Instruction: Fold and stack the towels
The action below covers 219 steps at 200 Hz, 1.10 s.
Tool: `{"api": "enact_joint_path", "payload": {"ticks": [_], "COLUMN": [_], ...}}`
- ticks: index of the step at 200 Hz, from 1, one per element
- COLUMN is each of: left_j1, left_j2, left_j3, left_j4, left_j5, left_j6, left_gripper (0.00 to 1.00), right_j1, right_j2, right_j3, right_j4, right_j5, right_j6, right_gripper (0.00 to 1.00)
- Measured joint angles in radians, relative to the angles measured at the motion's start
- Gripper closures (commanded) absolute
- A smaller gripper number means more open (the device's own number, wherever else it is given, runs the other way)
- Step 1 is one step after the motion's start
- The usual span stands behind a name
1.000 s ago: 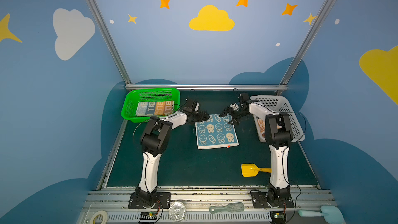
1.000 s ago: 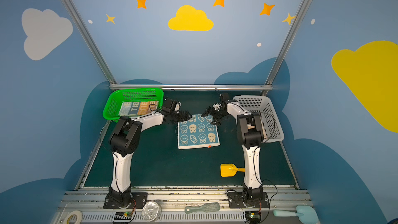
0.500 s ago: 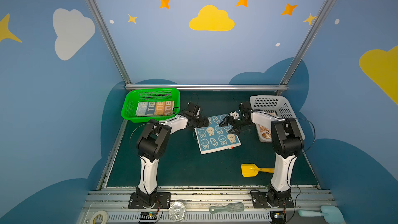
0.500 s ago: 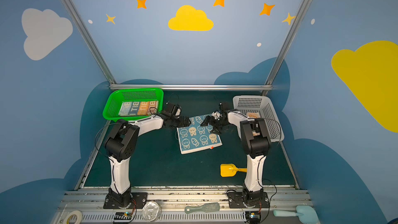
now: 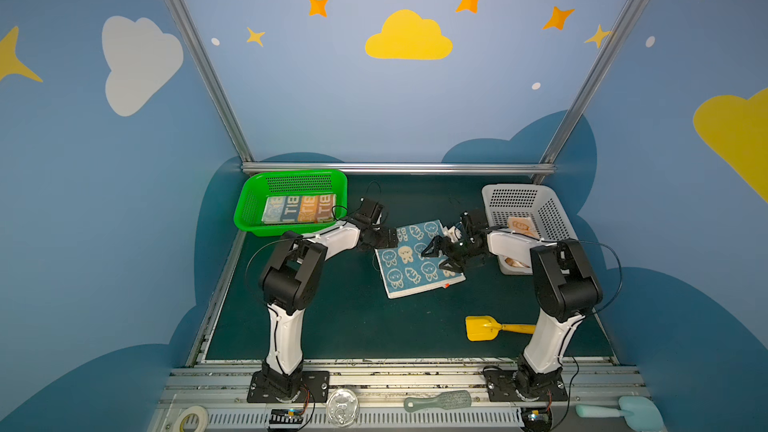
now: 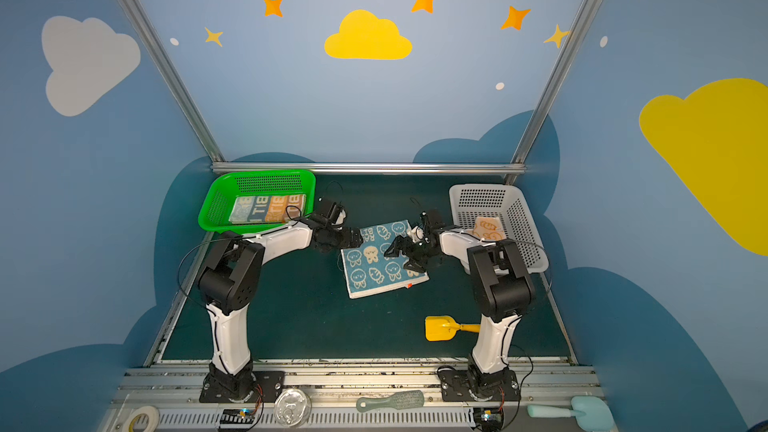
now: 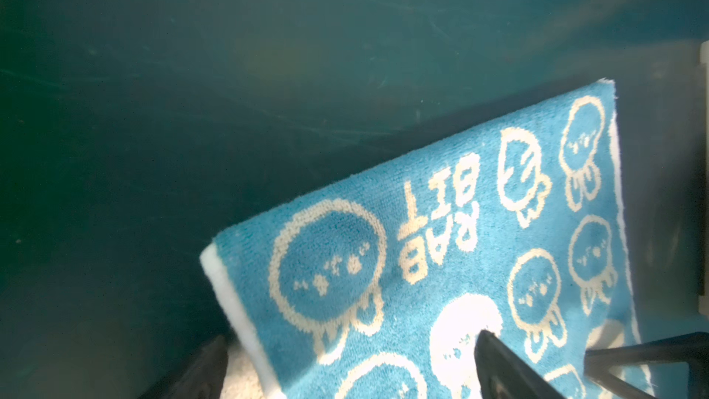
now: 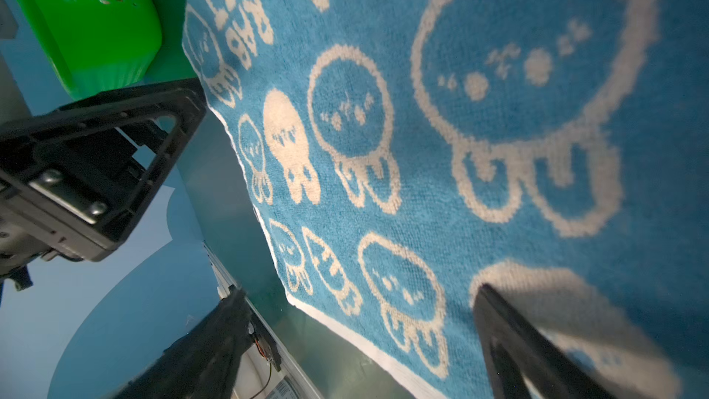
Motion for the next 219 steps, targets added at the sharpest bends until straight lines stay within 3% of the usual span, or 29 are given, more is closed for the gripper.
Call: {"api": "enact_joint_path", "payload": {"ticks": [83,156,219], "left_j1": [-0.087,-0.173,-0.166], "left_j2": [-0.189,-0.125,-0.132], "left_j3": [-0.070,-0.152,-0.240], "left_j4": [0.076,0.116,0.164], "left_j5": [0.063,0.104,0.106], "left_j6": [-0.069,-0.142,-0.154], "left_gripper": [0.00,0.00,0.00], "right_j1": [-0.035,-0.069,0.031], "right_j2": [-0.079,-0.130,-0.150], "right_j3": [0.007,-0.075,-0.116], "right_j4": [-0.243,-0.237,-0.164], "right_j5": [0.130,0.142,0.125], "right_j6": [-0.027,-0.035,0.043], "right_gripper": [0.08,0.08,0.08]}}
